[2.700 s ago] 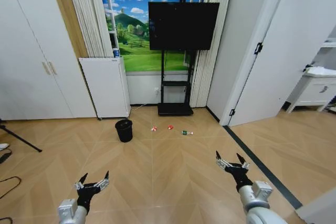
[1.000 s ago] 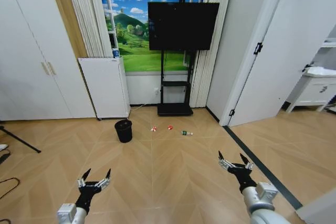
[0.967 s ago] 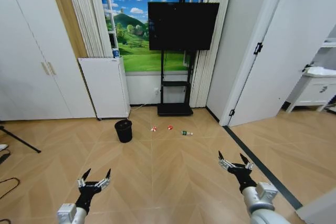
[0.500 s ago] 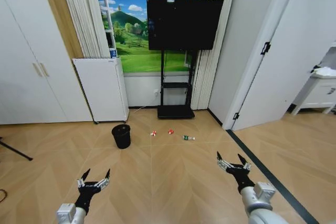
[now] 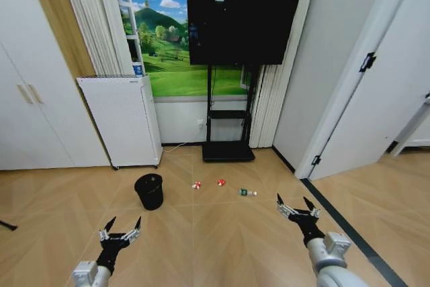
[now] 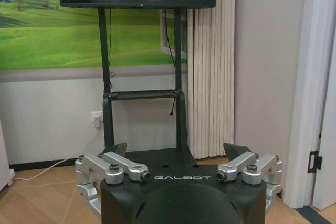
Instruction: Pick up the trash bin and place the garbage on the floor into it.
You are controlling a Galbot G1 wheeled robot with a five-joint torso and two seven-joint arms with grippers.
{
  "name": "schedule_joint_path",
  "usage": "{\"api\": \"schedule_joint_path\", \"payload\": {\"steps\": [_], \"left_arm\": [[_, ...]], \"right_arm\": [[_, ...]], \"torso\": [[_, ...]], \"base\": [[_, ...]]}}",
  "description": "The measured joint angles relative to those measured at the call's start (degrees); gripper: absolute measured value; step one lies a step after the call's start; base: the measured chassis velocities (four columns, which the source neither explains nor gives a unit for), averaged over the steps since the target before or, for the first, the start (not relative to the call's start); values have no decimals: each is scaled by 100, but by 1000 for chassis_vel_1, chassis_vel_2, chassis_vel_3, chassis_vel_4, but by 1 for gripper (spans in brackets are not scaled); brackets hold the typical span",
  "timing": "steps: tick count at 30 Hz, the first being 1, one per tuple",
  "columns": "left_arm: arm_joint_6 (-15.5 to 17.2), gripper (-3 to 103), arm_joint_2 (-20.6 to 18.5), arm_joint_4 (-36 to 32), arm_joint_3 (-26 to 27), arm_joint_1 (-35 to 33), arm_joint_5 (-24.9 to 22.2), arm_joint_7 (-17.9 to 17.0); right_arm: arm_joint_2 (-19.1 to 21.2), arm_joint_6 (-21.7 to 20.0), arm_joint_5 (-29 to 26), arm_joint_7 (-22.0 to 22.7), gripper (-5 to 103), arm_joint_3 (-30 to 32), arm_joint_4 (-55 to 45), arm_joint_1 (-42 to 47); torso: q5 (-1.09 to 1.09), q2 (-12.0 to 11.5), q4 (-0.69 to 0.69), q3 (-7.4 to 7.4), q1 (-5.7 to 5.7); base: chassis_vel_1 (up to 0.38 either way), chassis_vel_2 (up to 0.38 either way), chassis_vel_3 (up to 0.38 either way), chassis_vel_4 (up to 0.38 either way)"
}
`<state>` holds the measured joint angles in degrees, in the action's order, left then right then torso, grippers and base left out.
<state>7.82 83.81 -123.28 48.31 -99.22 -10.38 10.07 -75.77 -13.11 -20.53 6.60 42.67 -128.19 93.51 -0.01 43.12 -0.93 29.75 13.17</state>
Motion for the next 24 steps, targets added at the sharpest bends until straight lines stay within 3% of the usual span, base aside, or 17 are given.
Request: {"api": "schedule_joint_path", "payload": {"steps": [24], "left_arm": [[66, 99, 26, -32, 11, -26, 9, -63]], "right_arm": [[-8, 9, 42, 10, 100, 0, 33, 9]], "torso": [[0, 1, 0, -1, -1]], "base": [[-355, 345, 355, -351]]}}
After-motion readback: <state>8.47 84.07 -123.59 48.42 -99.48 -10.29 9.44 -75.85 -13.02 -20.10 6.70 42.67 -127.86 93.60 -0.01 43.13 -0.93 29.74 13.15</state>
